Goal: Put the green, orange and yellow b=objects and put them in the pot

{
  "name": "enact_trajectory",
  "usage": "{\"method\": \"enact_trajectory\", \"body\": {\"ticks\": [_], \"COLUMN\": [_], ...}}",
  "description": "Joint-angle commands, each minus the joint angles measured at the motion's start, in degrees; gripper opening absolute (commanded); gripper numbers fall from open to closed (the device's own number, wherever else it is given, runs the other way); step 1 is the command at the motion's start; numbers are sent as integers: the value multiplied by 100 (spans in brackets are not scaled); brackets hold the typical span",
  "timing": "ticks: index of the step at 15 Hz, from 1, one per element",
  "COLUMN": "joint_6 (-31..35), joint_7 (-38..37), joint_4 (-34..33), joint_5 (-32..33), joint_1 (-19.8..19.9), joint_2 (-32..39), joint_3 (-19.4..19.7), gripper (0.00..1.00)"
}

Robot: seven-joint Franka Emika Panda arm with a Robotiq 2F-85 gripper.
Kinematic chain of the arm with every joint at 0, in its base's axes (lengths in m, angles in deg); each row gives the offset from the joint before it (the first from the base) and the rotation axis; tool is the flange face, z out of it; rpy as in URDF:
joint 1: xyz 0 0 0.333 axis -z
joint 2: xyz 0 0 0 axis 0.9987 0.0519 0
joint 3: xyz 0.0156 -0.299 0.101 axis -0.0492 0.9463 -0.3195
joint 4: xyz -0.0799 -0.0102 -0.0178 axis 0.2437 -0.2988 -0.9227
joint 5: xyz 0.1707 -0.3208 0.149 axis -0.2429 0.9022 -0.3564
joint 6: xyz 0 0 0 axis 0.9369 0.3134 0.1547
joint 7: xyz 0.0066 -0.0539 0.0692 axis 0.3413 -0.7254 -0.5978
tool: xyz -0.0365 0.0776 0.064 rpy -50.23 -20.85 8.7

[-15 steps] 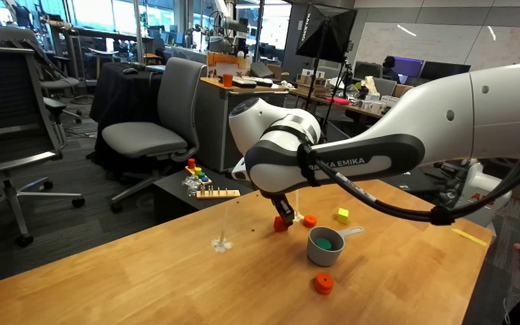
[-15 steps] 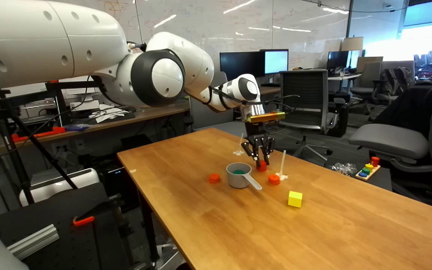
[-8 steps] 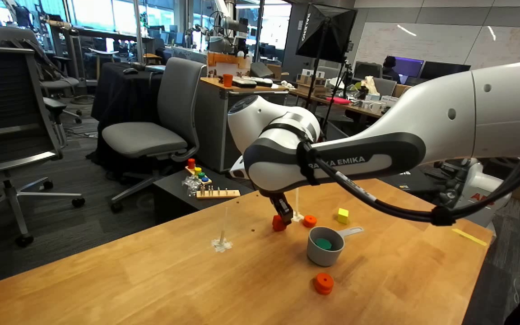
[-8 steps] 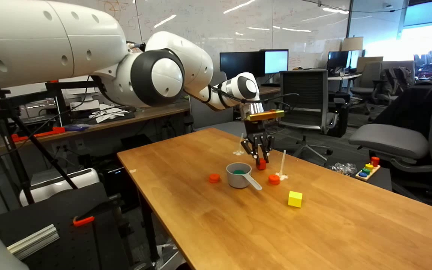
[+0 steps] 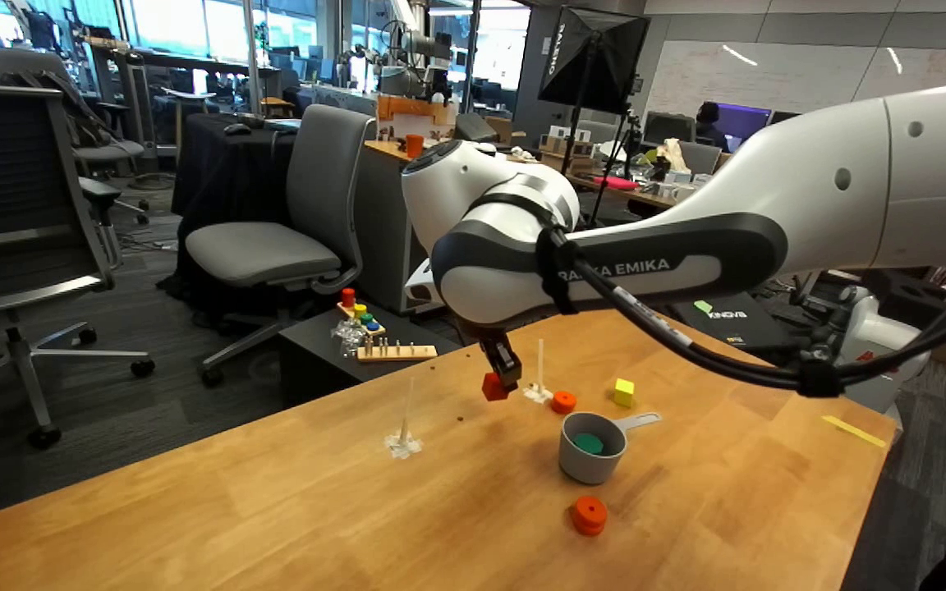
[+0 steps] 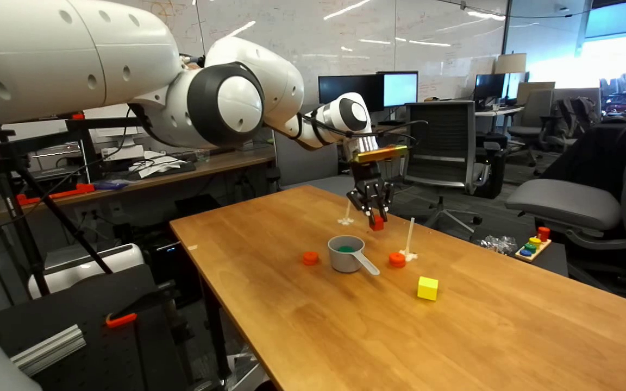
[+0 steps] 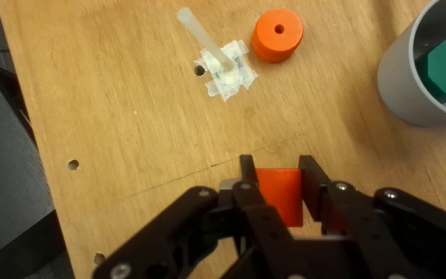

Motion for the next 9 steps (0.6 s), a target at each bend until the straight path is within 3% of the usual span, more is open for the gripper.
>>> {"method": "enact_trajectory", "body": {"ticks": [1,9], "joint_6": [-246,-590], "joint_7": [-214,-162], "joint_4": [204,115], "joint_5": [42,53], "joint_1": [-149,-142], "joint_2": [-267,-209], "joint_3": [179,212], "gripper": [22,17]}}
